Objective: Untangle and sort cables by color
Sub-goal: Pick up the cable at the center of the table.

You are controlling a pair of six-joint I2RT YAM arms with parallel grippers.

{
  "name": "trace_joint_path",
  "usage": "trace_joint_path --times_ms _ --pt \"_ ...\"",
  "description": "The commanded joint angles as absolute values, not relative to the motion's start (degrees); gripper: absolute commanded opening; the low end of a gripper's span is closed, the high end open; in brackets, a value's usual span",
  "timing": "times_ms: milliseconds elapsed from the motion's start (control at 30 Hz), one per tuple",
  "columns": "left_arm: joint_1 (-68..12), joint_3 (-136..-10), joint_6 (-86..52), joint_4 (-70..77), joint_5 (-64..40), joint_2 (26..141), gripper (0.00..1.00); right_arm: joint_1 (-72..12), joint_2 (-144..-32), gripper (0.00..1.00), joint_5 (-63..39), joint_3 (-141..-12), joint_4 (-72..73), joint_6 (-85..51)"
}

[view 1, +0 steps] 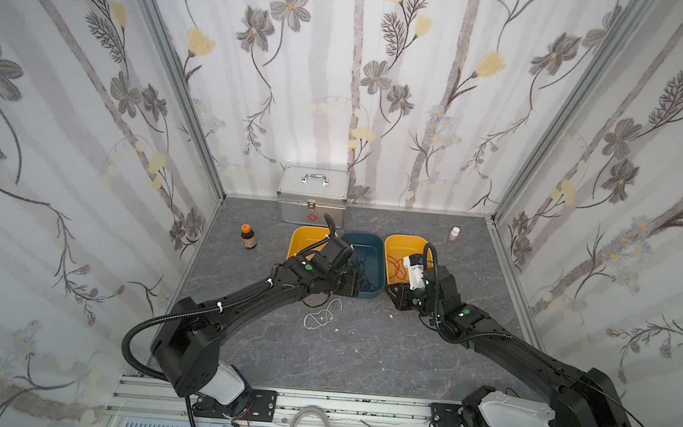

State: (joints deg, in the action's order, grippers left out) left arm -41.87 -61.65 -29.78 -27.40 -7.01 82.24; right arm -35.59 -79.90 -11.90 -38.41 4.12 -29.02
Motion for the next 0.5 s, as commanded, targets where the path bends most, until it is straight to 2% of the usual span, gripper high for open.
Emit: trace_joint_path --times_ms 0,233,467 --pt "-41.25 -55.07 -34.0 -28.71 -2.24 76.89 0.63 -37.84 -83.77 0.24 -13.98 -39.94 11.43 -30.8" --pt "-41.2 -41.54 -41.26 -28.4 0.21 66.72 0.59 -43.51 -91.12 0.25 -14.22 -44.84 13.9 -31.42" --pt "-41.15 -38.06 -42.96 -24.45 -1.41 69.52 0.58 -46.73 -97.32 0.29 -15.03 -47.3 15.09 -31.99"
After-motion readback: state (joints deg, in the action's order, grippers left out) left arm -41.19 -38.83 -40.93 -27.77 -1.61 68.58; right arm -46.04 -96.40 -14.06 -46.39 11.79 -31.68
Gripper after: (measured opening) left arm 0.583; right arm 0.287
